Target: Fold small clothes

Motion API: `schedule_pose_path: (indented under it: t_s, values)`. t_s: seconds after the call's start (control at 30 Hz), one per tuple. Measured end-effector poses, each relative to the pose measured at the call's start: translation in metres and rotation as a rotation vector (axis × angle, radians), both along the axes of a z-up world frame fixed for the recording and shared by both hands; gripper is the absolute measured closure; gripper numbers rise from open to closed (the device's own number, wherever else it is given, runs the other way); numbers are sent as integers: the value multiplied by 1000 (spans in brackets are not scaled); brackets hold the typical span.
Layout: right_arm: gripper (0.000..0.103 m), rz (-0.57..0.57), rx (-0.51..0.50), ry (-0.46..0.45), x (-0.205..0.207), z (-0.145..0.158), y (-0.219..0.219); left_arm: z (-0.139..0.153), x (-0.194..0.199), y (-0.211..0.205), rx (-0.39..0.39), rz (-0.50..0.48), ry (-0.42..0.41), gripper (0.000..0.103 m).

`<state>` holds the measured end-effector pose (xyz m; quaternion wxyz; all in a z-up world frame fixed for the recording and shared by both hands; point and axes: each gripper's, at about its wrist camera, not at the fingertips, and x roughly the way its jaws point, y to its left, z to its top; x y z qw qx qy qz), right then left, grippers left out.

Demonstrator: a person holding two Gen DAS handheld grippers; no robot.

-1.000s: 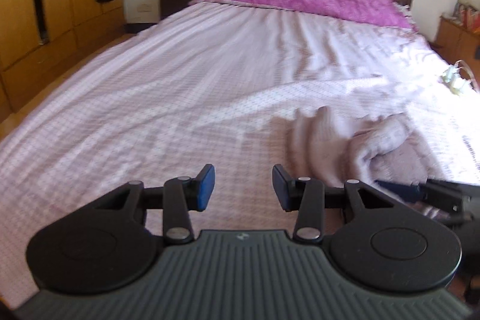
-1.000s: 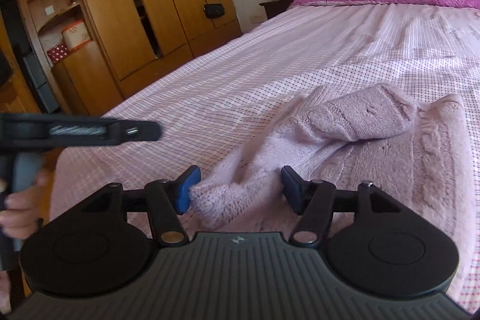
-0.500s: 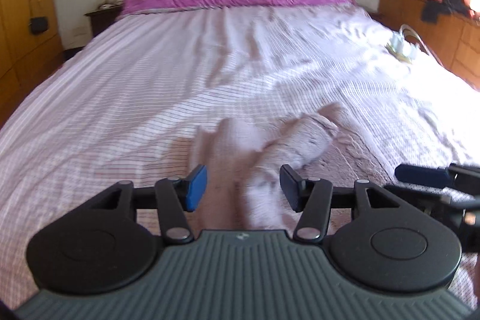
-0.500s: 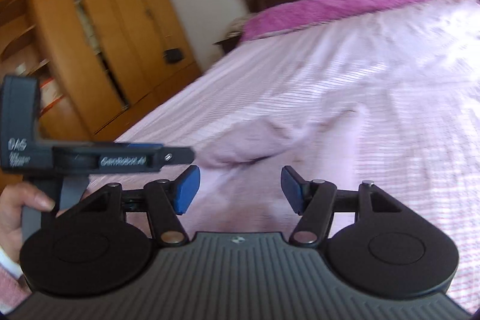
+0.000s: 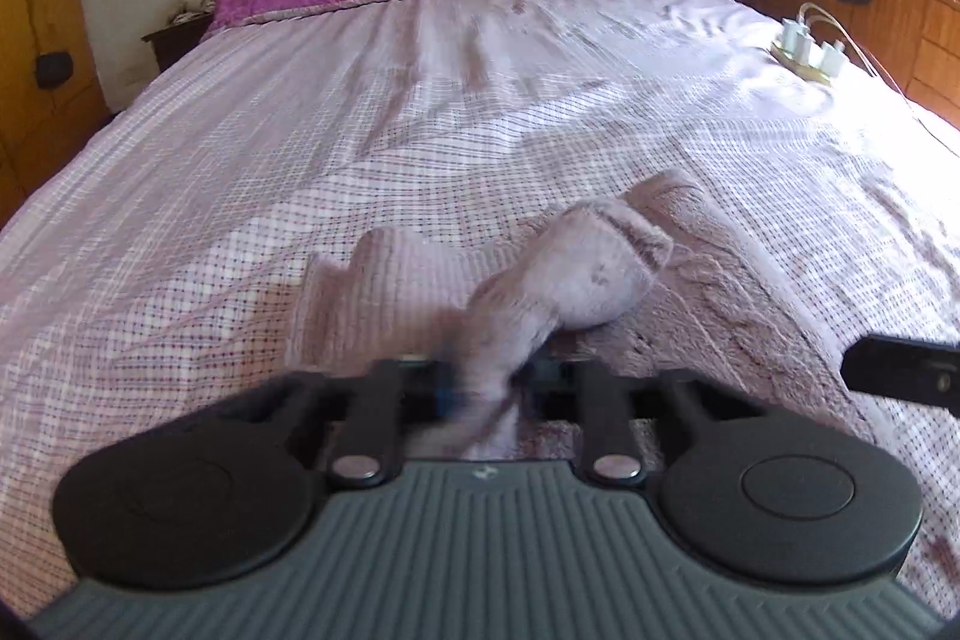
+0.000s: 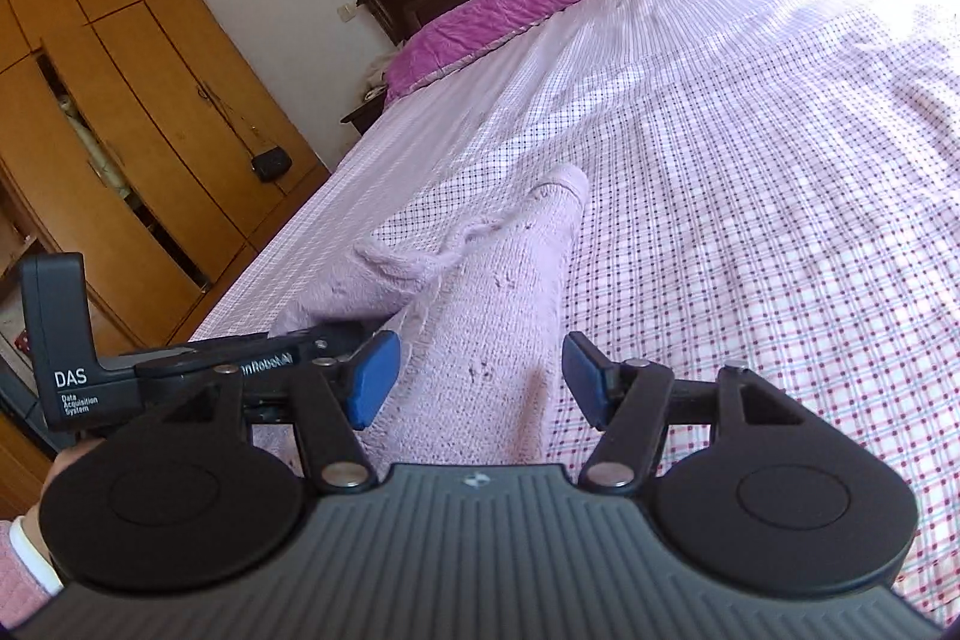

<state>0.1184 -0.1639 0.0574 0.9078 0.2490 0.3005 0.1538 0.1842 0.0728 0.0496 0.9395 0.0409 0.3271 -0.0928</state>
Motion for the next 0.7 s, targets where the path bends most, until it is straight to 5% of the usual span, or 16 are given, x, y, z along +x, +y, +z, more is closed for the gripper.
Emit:
schedule_pose_path:
  t_s: [0.23, 0.4, 0.57, 0.7]
  values:
    - [35, 85, 9, -53, 0, 1, 18, 26, -9, 56, -121, 179, -102, 91]
    - [35, 122, -75, -74, -1, 1, 44, -6, 8, 75, -123, 198, 20, 87]
    - [35, 133, -118, -81, -2, 2, 51, -8, -4, 75, -75, 209, -12, 66]
    - [35, 125, -87, -66, -1, 0, 45, 5, -17, 78, -108, 191, -4, 63]
